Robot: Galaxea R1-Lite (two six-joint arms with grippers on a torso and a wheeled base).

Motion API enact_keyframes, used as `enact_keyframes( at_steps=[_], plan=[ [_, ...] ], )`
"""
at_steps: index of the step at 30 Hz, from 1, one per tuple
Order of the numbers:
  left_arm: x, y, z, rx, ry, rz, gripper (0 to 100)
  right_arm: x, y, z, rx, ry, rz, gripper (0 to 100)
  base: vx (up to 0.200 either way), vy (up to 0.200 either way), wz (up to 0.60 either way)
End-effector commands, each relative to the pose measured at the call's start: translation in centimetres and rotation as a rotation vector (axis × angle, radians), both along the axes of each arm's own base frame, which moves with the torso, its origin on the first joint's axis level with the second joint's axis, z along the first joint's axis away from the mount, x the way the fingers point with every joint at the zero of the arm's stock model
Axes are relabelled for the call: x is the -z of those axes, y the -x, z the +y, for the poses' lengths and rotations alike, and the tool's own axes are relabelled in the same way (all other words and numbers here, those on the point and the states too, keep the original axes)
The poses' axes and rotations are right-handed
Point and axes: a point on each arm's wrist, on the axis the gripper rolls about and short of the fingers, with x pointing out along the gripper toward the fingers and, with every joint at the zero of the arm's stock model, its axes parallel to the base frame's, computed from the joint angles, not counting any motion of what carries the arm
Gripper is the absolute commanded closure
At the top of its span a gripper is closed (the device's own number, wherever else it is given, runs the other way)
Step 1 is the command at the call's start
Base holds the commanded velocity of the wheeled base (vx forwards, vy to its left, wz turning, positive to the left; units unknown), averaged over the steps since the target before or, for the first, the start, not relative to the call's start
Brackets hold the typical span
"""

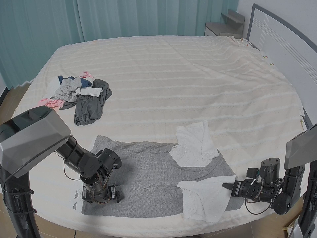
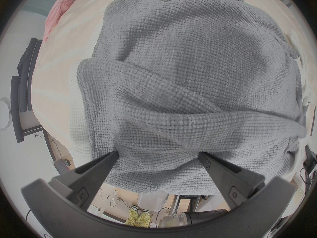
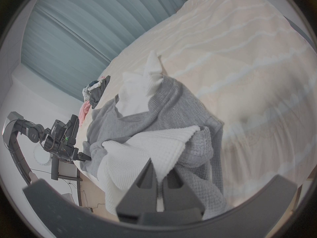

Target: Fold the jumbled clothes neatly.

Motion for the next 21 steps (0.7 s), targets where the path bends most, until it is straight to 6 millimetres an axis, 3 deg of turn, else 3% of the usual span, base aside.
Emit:
enact_keyframes(
  at_steps=[1, 9, 18, 19, 21],
  plan=[
    [0.1, 0.0, 0.0, -0.001, -0.001, 0.001, 0, -0.9, -0.1, 0.6, -0.022, -0.013, -0.038, 100, 0.000, 0.000, 0.00],
    [0.1, 0.0, -0.1, -0.001, 0.001, -0.007, 0, -1.8, -0.1, 0.5, -0.023, -0.007, -0.004, 100, 0.000, 0.000, 0.00],
    [0.1, -0.1, -0.1, 0.001, 0.000, -0.009, 0, -1.1, -0.8, 0.3, -0.007, 0.017, 0.066, 100, 0.000, 0.000, 0.00],
    [0.1, 0.0, -0.1, -0.001, -0.001, -0.006, 0, -0.8, -0.8, 0.3, -0.009, 0.020, 0.074, 0, 0.000, 0.000, 0.00],
    [0.1, -0.1, -0.1, -0.001, 0.000, -0.009, 0, -0.6, -0.8, 0.3, -0.008, 0.024, 0.082, 0, 0.000, 0.000, 0.00]
  ],
)
